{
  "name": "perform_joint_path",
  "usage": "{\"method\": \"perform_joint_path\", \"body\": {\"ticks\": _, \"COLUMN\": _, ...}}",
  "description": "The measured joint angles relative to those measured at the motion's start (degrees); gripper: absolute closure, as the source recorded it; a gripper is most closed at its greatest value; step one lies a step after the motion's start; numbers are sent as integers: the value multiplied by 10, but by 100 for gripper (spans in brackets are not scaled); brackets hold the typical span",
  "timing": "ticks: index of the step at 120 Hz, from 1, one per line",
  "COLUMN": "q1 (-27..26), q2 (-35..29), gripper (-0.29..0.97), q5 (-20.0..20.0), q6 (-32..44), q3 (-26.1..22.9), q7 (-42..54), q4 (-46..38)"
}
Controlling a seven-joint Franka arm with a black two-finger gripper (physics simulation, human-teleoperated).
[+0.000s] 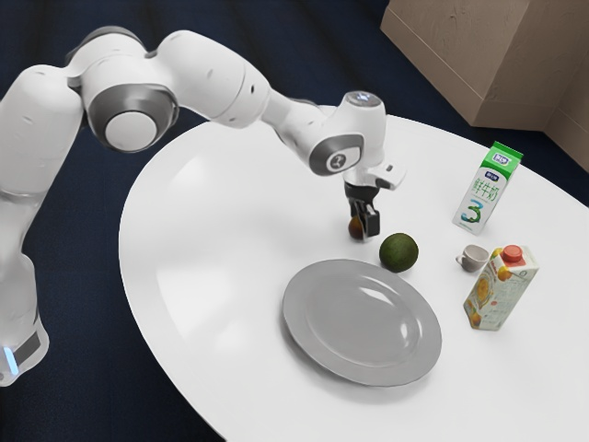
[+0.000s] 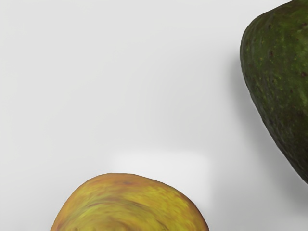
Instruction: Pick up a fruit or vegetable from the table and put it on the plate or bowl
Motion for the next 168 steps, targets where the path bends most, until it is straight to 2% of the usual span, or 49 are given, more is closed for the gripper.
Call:
{"method": "perform_joint_path", "body": {"ticks": 11, "q1": 1, "q2": 9, "gripper": 32, "q5": -1, "q6": 3, "q3": -1, "q7": -3, "q4": 0}}
{"method": "perform_joint_path", "body": {"ticks": 27, "q1": -1, "q2": 10, "gripper": 44, "q5": 6, "q6": 5, "q3": 0, "q7": -16, "q4": 1}}
{"method": "perform_joint_path", "body": {"ticks": 61, "q1": -2, "q2": -27, "gripper": 47, "q5": 31, "q6": 0, "q3": 6, "q7": -40, "q4": 4}}
{"method": "perform_joint_path", "body": {"ticks": 84, "q1": -5, "q2": -75, "gripper": 46, "q5": 60, "q6": -86, "q3": 18, "q7": -47, "q4": 36}}
{"method": "perform_joint_path", "body": {"ticks": 103, "q1": -49, "q2": -120, "gripper": 46, "q5": 75, "q6": -155, "q3": 18, "q7": -48, "q4": 33}}
{"method": "perform_joint_path", "body": {"ticks": 119, "q1": -85, "q2": -128, "gripper": 46, "q5": 83, "q6": -188, "q3": 18, "q7": -47, "q4": 33}}
{"method": "perform_joint_path", "body": {"ticks": 138, "q1": -148, "q2": -128, "gripper": 46, "q5": 85, "q6": -207, "q3": 17, "q7": -51, "q4": 29}}
{"method": "perform_joint_path", "body": {"ticks": 168, "q1": -183, "q2": -131, "gripper": 46, "q5": 85, "q6": -212, "q3": 14, "q7": -66, "q4": 9}}
